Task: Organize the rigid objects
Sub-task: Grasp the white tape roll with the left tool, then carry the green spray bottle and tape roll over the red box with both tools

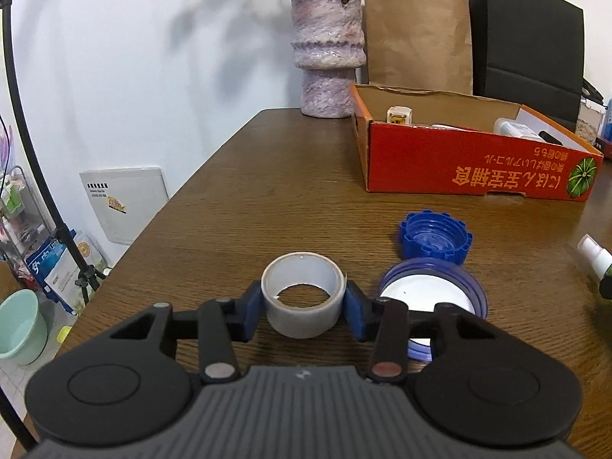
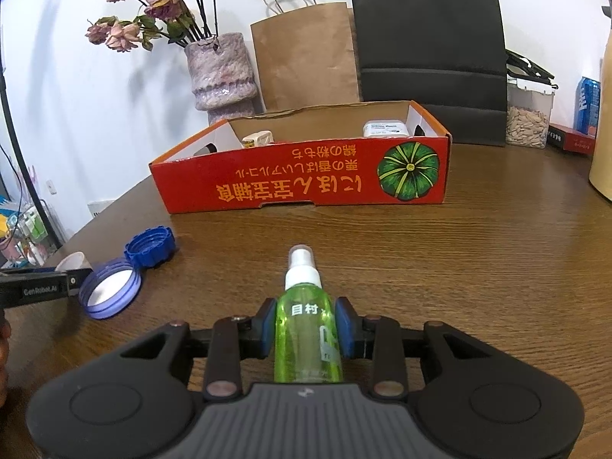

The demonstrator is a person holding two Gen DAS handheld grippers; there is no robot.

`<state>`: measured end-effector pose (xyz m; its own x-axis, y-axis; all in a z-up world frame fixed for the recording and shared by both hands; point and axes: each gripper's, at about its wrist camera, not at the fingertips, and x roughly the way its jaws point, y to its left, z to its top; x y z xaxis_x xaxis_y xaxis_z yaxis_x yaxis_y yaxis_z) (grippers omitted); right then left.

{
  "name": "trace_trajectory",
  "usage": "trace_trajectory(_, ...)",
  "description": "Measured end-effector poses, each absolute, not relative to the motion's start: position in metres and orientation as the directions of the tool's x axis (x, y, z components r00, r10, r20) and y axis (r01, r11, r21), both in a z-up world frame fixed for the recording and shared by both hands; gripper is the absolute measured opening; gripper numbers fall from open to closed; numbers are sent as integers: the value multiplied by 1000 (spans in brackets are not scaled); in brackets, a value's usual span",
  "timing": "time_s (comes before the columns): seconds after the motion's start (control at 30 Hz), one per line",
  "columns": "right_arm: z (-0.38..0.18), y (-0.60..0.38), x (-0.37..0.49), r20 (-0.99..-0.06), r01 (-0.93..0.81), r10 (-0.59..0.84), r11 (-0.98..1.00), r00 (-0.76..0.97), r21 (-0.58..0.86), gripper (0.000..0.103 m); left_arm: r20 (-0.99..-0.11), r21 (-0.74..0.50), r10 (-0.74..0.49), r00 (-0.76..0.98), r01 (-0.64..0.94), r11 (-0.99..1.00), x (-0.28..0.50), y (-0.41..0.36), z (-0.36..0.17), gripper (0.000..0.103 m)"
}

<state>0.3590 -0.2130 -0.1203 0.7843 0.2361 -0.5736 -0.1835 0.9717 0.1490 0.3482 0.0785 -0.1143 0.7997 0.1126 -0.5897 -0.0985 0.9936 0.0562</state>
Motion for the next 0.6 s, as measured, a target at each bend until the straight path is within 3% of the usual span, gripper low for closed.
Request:
trace_trajectory(0.33, -120, -214, 349, -572, -187, 221, 975, 790, 119, 30, -560, 57, 138, 817, -129, 990, 341, 82, -109, 45)
trace_trajectory(0.6, -113, -215, 343, -516, -197, 234, 972, 824, 126, 30, -526, 31, 153, 837, -161, 987, 334, 79, -101, 45)
